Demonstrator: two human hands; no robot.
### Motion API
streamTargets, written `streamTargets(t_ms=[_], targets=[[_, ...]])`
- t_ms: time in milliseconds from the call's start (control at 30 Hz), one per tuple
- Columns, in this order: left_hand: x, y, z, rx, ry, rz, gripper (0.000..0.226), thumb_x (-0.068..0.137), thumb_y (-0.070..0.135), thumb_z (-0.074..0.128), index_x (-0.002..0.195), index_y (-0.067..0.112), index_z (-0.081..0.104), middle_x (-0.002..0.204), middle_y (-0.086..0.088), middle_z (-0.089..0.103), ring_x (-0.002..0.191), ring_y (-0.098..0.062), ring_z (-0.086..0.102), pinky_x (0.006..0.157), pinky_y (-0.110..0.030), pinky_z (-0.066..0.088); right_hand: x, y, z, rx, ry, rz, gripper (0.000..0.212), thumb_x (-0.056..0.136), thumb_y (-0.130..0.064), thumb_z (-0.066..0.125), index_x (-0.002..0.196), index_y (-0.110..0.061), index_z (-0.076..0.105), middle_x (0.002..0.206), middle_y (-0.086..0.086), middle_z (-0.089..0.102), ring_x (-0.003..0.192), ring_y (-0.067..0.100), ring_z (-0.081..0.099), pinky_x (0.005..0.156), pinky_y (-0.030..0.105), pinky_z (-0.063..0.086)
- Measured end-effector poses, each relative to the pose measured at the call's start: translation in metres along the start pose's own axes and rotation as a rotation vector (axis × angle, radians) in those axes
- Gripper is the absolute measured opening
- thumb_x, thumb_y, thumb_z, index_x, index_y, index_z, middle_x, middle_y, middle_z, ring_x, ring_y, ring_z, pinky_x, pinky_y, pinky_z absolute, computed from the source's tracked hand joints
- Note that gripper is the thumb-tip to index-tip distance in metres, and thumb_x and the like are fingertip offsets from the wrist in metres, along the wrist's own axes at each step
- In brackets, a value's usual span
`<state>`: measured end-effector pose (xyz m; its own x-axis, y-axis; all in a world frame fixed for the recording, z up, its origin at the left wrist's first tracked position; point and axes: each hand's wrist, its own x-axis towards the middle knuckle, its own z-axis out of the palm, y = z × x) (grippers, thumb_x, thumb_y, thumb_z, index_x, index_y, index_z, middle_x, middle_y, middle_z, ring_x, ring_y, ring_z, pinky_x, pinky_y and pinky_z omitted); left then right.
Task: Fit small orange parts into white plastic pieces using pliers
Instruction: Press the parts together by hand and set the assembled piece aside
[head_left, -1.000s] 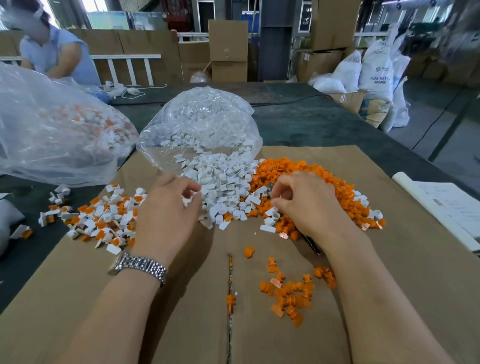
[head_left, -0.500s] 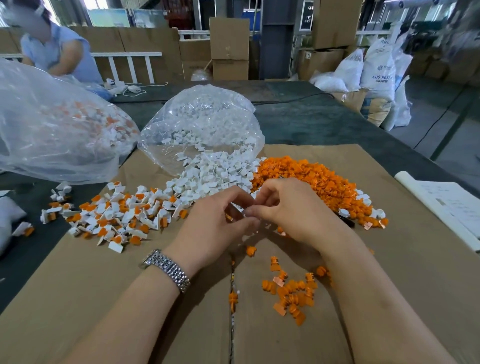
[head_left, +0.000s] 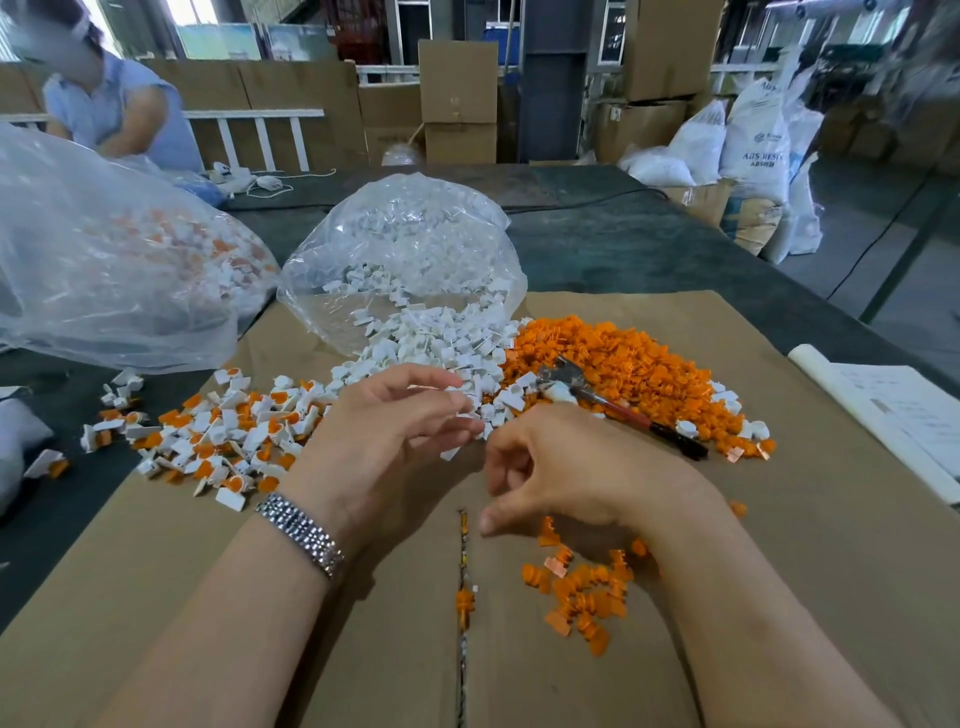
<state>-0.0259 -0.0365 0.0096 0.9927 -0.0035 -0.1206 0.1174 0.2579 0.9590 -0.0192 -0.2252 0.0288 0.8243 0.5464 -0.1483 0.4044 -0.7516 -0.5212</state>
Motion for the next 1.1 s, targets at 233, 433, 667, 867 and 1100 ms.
streamTargets(t_ms=[233,433,667,867,1100], targets=[[0.002,0.004,-0.002,-0.258,-0.115,-0.088,0.022,0.089,0.014,0.066,0.106,0.002,0.071,0.112,-0.024,0.074,0.096,-0.028,0.077,0.065,-0.023,0.061,0.004,0.007,-0.003,0.005,0.192,0.007,0.006,0.093,-0.025,0.071,0.099,-0.022,0.071,0.088,-0.007,0.068,0.077,0.006,0.064,0.07,0.027,0.053],[0.0,0.005,-0.004,-0.434,-0.176,-0.181,0.022,0.087,0.005,0.061,0.096,-0.003,0.08,0.104,-0.027,0.075,0.095,-0.03,0.077,0.065,-0.024,0.062,0.004,0.01,-0.012,0.396,0.532,0.006,0.009,0.097,-0.022,0.067,0.102,-0.024,0.074,0.088,-0.008,0.075,0.082,0.002,0.071,0.073,0.015,0.053],[-0.002,0.006,-0.001,-0.468,-0.244,-0.243,0.027,0.087,-0.004,0.057,0.107,-0.011,0.074,0.114,-0.036,0.068,0.103,-0.036,0.074,0.071,-0.027,0.063,0.001,0.008,-0.015,0.777,0.572,-0.073,0.005,0.091,-0.021,0.074,0.095,-0.024,0.077,0.085,-0.005,0.074,0.078,0.004,0.067,0.078,0.023,0.056],[-0.001,0.005,0.0,-0.381,-0.269,-0.237,0.031,0.083,-0.012,0.06,0.11,-0.009,0.073,0.118,-0.03,0.07,0.102,-0.031,0.075,0.073,-0.025,0.062,0.003,0.006,-0.012,0.776,0.509,-0.072,0.004,0.094,-0.016,0.071,0.096,-0.014,0.074,0.079,0.002,0.076,0.073,0.009,0.072,0.071,0.019,0.057],[0.0,0.002,0.0,-0.276,-0.214,-0.104,0.021,0.079,-0.006,0.067,0.097,0.0,0.077,0.107,-0.024,0.074,0.091,-0.028,0.076,0.073,-0.025,0.062,0.003,0.004,-0.01,0.683,0.536,-0.073,0.004,0.09,-0.024,0.077,0.089,-0.02,0.077,0.082,-0.009,0.074,0.074,-0.003,0.066,0.067,0.009,0.049]])
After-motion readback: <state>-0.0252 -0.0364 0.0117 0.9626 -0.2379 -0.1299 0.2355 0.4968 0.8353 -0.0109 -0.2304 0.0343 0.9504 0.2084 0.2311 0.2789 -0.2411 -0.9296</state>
